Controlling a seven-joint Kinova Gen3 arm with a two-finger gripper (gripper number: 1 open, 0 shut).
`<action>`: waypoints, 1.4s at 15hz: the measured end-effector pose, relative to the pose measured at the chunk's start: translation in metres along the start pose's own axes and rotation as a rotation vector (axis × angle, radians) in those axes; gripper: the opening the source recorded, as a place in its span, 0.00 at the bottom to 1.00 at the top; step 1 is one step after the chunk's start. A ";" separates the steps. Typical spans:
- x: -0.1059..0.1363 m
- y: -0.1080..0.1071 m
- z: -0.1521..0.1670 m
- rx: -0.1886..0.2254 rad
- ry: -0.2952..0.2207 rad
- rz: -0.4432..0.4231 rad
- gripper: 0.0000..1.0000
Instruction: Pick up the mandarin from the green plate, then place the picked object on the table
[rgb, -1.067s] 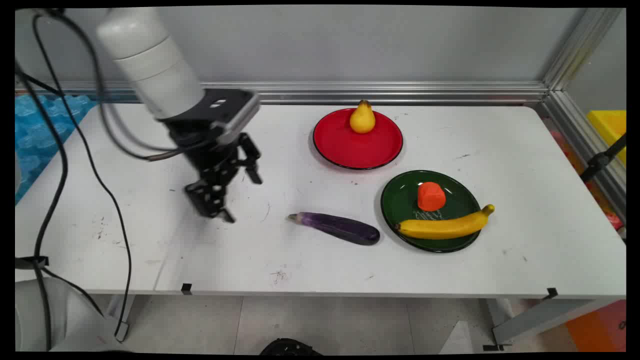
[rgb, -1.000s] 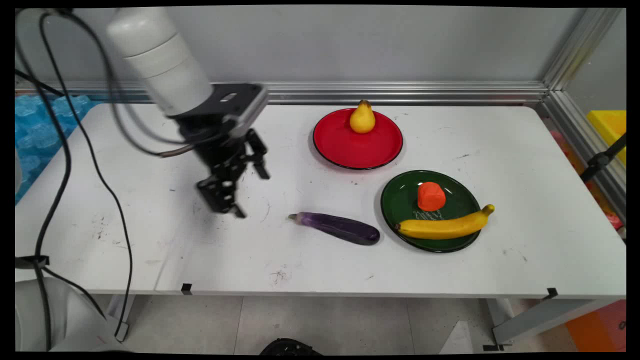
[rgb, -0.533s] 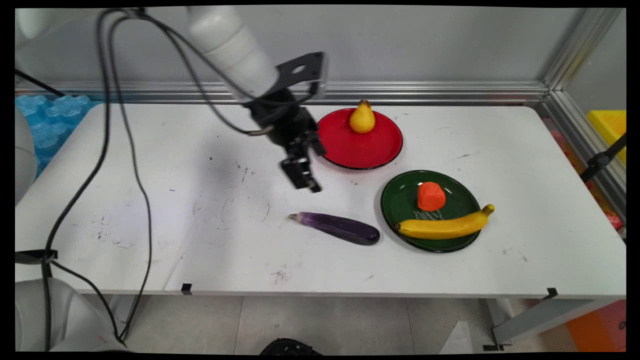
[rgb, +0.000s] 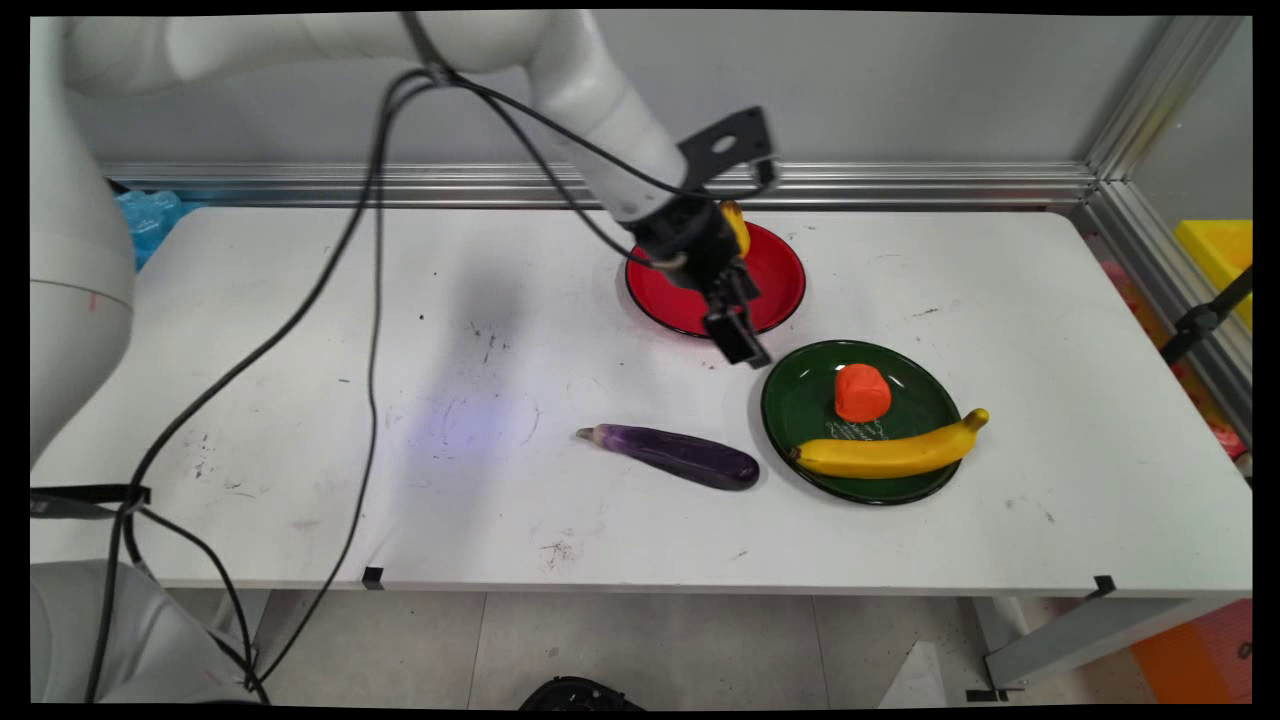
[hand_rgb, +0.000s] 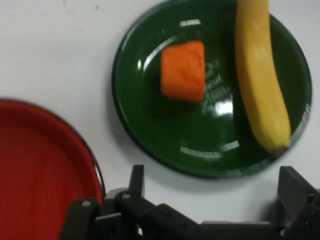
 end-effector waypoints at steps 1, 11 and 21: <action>0.006 -0.003 0.012 0.001 0.010 -0.006 1.00; 0.031 -0.016 0.113 -0.019 0.048 -0.034 1.00; 0.036 -0.015 0.153 -0.050 0.047 -0.009 0.00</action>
